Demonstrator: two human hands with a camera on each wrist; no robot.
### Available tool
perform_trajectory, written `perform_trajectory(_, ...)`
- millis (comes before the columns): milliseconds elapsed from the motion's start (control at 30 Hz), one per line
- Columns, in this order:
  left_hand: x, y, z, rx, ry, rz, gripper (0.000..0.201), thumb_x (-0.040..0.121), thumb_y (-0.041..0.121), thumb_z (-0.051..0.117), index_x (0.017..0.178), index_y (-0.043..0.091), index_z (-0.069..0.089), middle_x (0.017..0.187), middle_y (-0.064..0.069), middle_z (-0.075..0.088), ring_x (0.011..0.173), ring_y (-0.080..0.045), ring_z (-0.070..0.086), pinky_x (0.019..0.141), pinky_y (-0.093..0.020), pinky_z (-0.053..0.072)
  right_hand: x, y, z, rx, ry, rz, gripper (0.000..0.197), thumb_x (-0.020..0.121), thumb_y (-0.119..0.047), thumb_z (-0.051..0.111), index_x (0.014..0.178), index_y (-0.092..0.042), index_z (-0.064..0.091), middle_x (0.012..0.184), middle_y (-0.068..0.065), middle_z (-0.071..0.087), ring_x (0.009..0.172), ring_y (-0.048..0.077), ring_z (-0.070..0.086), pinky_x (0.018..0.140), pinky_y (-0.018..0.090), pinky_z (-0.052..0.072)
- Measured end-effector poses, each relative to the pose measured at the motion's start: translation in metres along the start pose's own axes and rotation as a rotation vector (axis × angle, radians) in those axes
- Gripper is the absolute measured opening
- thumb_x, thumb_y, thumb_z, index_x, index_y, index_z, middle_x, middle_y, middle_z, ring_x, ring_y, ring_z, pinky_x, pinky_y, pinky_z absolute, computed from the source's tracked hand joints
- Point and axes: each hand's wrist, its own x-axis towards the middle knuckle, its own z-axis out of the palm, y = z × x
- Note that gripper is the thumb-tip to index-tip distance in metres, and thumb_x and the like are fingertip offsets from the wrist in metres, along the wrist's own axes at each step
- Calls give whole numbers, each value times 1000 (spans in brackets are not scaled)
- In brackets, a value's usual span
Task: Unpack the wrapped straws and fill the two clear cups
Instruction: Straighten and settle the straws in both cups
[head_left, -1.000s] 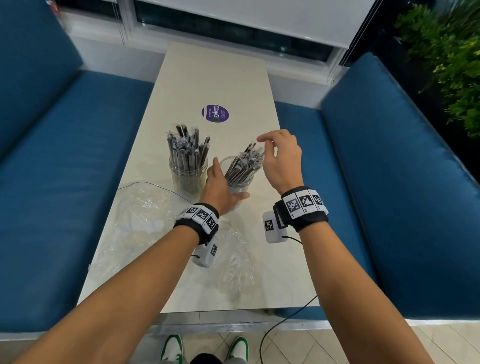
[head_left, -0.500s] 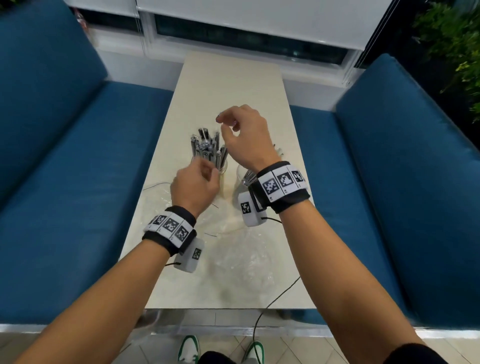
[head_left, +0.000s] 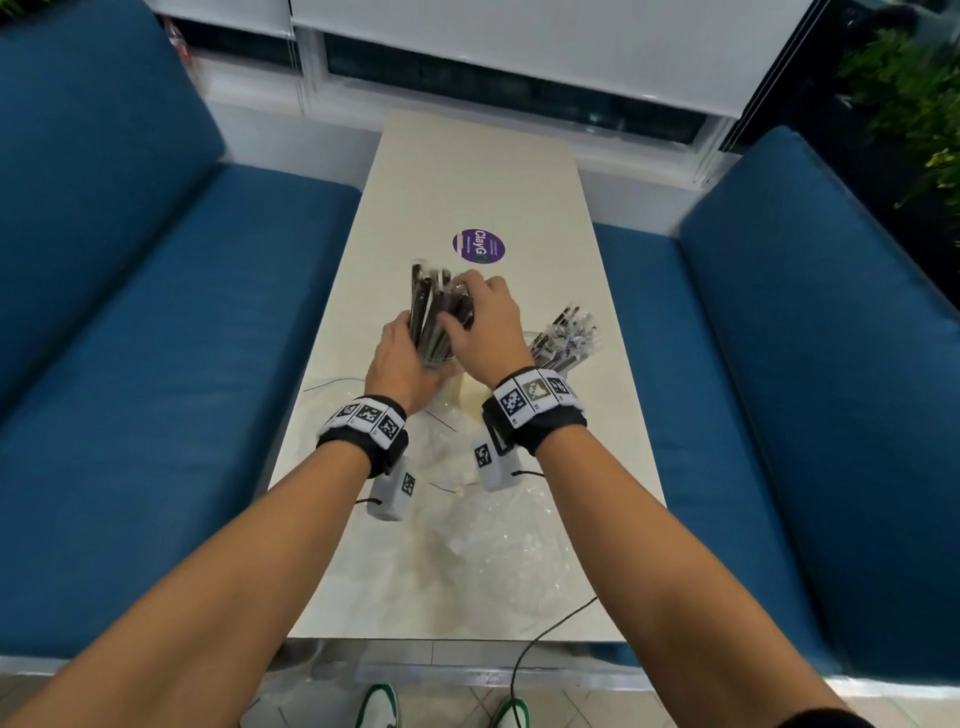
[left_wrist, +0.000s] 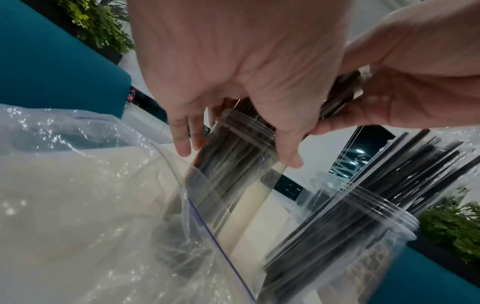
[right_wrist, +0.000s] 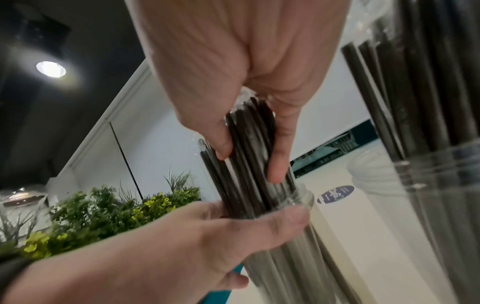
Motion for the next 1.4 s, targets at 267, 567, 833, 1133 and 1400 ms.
perform_trajectory(267, 9, -20, 10, 29, -21, 53, 95, 67, 53, 74, 147, 14, 41, 138, -11, 50, 125, -31, 54, 103, -53, 54, 0, -8, -1, -240, 95, -83, 69, 76, -65, 74, 138, -45, 50, 148, 8, 35, 130, 34, 36, 101, 48, 44)
perform_trajectory(567, 9, -15, 8, -1, -32, 20, 101, 75, 49, 89, 152, 10, 36, 146, -13, 46, 132, -33, 52, 109, -51, 50, 19, -19, 5, -100, 97, -138, 35, 90, -27, 73, 123, -22, 60, 125, 9, 54, 116, 33, 50, 100, 51, 49)
perform_trajectory(833, 12, -17, 11, -2, -22, 8, 107, 75, 49, 89, 157, 14, 31, 152, -11, 44, 137, -32, 51, 111, -51, 50, 34, -26, 2, -242, -74, -67, 44, 93, -55, 61, 135, -43, 58, 151, 7, 43, 138, 37, 41, 107, 52, 40)
perform_trajectory(1133, 15, -25, 16, -38, -8, 38, 108, 73, 54, 89, 155, 12, 33, 148, -11, 46, 135, -33, 51, 111, -50, 48, 43, -18, -7, -132, 114, 26, 27, 100, -24, 57, 96, -9, 78, 100, 12, 75, 96, 28, 69, 93, 39, 56)
perform_trajectory(1400, 16, -22, 15, -50, 6, 53, 102, 72, 51, 91, 150, 14, 37, 144, -11, 47, 133, -33, 51, 112, -50, 47, 35, -24, -24, 14, 14, 20, 34, 102, -42, 50, 131, -37, 68, 145, 5, 57, 139, 27, 49, 117, 52, 36)
